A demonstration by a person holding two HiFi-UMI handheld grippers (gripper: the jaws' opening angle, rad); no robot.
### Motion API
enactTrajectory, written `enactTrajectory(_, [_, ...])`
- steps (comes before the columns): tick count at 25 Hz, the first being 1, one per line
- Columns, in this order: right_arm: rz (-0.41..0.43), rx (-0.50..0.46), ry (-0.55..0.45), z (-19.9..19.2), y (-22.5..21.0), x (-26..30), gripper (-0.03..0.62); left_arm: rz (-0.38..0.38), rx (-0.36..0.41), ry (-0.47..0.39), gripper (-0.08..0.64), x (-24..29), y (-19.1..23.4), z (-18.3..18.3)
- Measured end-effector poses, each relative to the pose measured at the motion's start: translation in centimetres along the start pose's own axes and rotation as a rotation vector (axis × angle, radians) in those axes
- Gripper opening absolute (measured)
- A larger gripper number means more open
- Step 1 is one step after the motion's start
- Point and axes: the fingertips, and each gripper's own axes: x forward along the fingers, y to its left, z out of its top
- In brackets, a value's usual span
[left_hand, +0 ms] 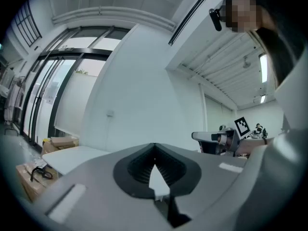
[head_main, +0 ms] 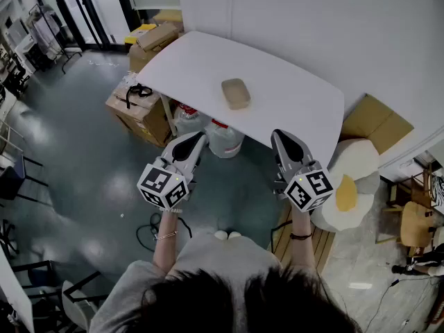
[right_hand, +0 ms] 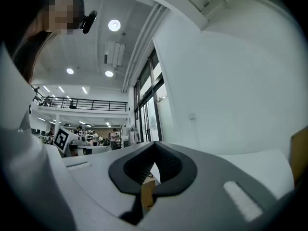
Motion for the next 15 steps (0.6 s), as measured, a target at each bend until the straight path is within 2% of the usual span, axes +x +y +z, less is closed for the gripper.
enactTrajectory(15, [0.024,0.025,0.014,0.3,-1.8,-0.5,0.012,0.015,0.008,0.004,-0.005,0.8,-0.6,0.0])
